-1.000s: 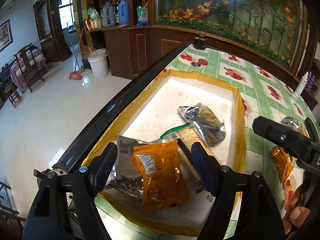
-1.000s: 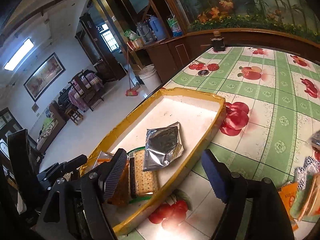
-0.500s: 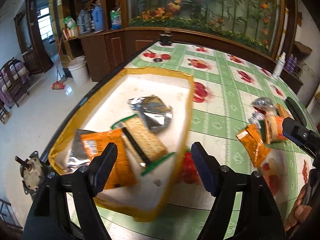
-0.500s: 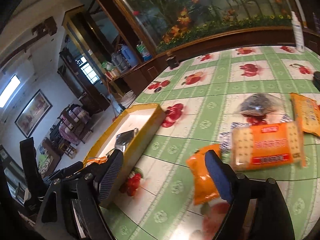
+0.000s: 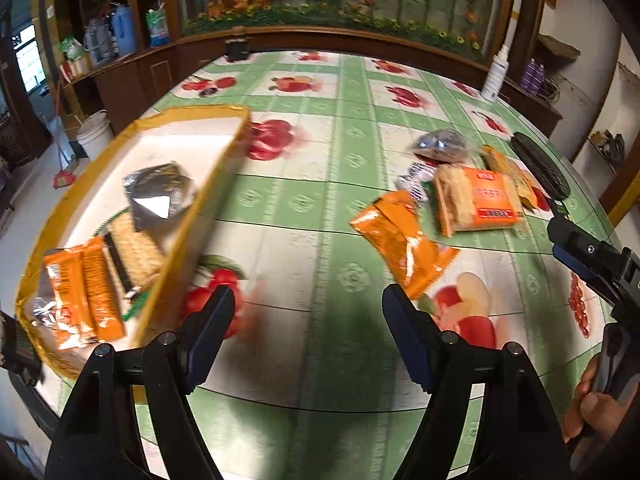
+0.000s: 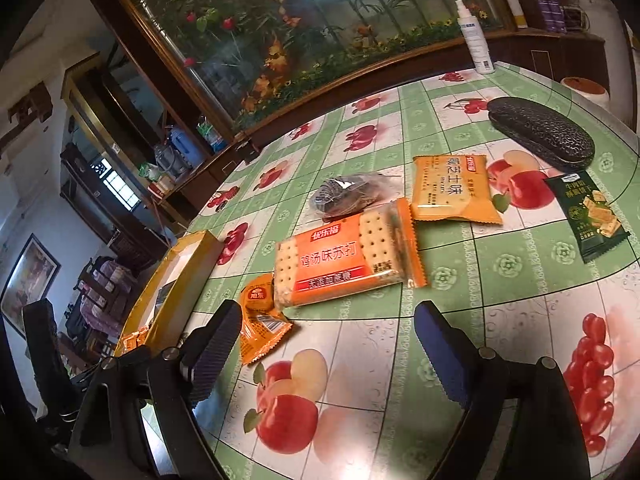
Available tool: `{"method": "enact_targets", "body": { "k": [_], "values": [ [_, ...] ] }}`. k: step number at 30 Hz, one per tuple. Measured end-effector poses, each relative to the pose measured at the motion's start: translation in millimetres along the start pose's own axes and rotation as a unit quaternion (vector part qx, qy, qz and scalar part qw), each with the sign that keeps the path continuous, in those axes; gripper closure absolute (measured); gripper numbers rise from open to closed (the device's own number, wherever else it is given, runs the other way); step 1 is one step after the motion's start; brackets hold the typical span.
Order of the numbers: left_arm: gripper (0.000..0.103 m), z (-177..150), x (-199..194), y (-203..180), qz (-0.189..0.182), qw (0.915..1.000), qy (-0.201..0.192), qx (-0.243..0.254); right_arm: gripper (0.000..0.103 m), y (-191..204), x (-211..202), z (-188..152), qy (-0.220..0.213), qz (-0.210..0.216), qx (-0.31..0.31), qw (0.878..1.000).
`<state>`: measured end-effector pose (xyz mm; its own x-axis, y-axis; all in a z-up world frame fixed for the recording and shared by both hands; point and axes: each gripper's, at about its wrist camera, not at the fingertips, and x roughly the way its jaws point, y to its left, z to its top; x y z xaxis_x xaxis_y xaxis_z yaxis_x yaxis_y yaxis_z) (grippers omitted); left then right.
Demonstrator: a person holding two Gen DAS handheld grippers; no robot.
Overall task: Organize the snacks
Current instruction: 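Move both tools back to the table toward the orange soda-cracker pack, then grasp orange soda-cracker pack with right tool and lift it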
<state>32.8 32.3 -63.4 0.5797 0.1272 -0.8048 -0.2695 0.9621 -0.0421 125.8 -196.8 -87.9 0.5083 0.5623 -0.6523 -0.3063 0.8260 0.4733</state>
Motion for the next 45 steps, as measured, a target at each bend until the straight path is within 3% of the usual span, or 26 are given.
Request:
{"method": "enact_targets", "body": {
  "k": [9,12,14,18,23,27,31,33,37,42,45],
  "values": [
    [0.027,0,16,-28,-0.010,0.9995,0.025,0.013,0.013,-13,2,-1,0.015,0.002,-0.004,1.000],
    [0.027,0,21,-29,-0.012,0.9993,0.033,0.012,0.013,-4,8,5,0.023,0.027,-0.048,0.998],
    [0.027,1,25,-27,-0.015,0.9991,0.040,0.007,0.013,12,15,12,0.028,0.038,-0.114,0.992],
    [0.027,3,30,-22,-0.020,0.9986,0.049,-0.005,0.013,46,25,24,0.032,0.030,-0.249,0.968],
    [0.027,9,38,-17,-0.032,0.9974,0.060,-0.022,0.013,74,48,27,0.054,0.003,-0.393,0.918],
    [0.027,17,45,-17,-0.041,0.9964,0.066,-0.032,0.013,73,73,23,0.108,0.005,-0.459,0.882],
    [0.027,29,55,-21,-0.058,0.9942,0.074,-0.052,0.013,65,96,22,0.141,-0.013,-0.485,0.863],
    [0.027,34,60,-25,-0.064,0.9935,0.075,-0.058,0.013,60,102,25,0.151,-0.012,-0.469,0.870],
    [0.027,42,72,-35,-0.056,0.9936,0.078,-0.059,0.019,45,97,37,0.151,0.017,-0.393,0.907],
    [0.027,56,79,-36,-0.072,0.9910,0.081,-0.078,0.021,38,88,26,0.155,0.014,-0.373,0.915],
    [0.027,61,86,-38,-0.047,0.9931,0.079,-0.073,0.020,38,82,21,0.151,0.018,-0.361,0.920]
  ]
}}
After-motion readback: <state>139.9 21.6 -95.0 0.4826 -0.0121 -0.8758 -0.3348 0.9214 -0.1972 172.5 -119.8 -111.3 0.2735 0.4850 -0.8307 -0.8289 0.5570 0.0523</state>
